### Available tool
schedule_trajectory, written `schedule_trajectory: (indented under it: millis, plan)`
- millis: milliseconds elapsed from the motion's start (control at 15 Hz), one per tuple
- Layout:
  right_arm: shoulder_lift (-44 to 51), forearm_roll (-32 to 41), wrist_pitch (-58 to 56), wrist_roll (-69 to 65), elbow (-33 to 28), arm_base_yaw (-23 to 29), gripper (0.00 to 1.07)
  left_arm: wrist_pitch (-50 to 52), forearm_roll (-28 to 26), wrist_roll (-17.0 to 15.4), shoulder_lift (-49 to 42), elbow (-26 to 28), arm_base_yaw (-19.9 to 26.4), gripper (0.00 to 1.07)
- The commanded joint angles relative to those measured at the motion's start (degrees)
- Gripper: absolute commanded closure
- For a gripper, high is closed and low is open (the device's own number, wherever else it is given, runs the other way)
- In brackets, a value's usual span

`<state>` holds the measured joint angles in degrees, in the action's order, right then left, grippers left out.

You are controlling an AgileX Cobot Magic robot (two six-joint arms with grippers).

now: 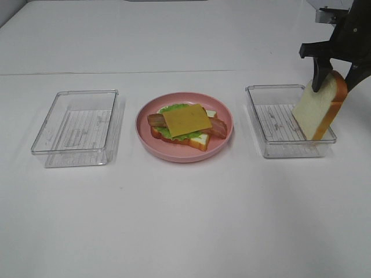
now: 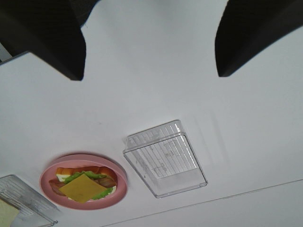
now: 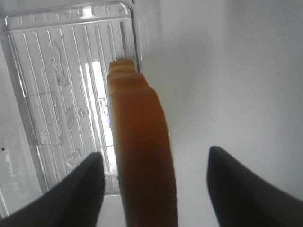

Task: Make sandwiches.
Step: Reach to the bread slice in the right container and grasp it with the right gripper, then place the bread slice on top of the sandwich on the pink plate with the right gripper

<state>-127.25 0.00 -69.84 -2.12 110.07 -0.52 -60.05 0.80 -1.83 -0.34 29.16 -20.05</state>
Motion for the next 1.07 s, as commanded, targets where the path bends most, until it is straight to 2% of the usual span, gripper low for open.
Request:
schedule_trajectory:
  millis: [67, 133, 200, 400, 667, 733, 800, 867, 933, 1000, 1067]
  plan:
    - [0.0, -0.6, -4.3, 0.9, 0.3, -0.2, 0.8, 0.4, 0.1, -0.2, -1.1, -0.2, -0.3, 0.34]
    - [0.0, -0.6, -4.3, 0.9, 0.3, -0.2, 1.05, 0.4, 0.1, -0.2, -1.1, -0.2, -0.3, 0.34]
    - [0.0, -0.6, -4.3, 1.0, 0.3, -0.2, 1.07, 0.4, 0.1, -0.2, -1.1, -0.2, -0.3, 0.34]
    - [1.8, 1.7, -4.3, 2.1, 0.3, -0.1, 1.07, 0.4, 0.1, -0.2, -1.1, -0.2, -0.3, 0.34]
    - [7.4, 8.2, -4.3, 4.3, 0.3, -0.1, 1.07, 0.4, 0.1, -0.2, -1.1, -0.2, -0.3, 0.34]
    - [8.8, 11.5, -4.3, 5.4, 0.3, -0.1, 1.07, 0.4, 0.1, -0.2, -1.1, -0.2, -0.3, 0.34]
    - [11.4, 21.0, -4.3, 9.2, 0.3, 0.0, 1.07, 0.4, 0.1, -0.2, -1.1, -0.2, -0.3, 0.34]
    - [11.4, 21.0, -4.3, 9.2, 0.3, 0.0, 1.07, 0.4, 0.1, -0.2, -1.1, -0.2, -0.3, 0.34]
    - [11.9, 26.6, -4.3, 10.9, 0.3, 0.0, 1.07, 0.4, 0.1, -0.2, -1.1, -0.2, -0.3, 0.34]
    - [11.8, 35.5, -4.0, 13.2, 0.2, 1.5, 1.07, 0.4, 0.1, -0.2, -1.1, -0.2, -0.3, 0.34]
    - [11.4, 37.6, -3.0, 13.7, 0.2, 3.3, 1.07, 0.4, 0.1, -0.2, -1.1, -0.2, -0.3, 0.34]
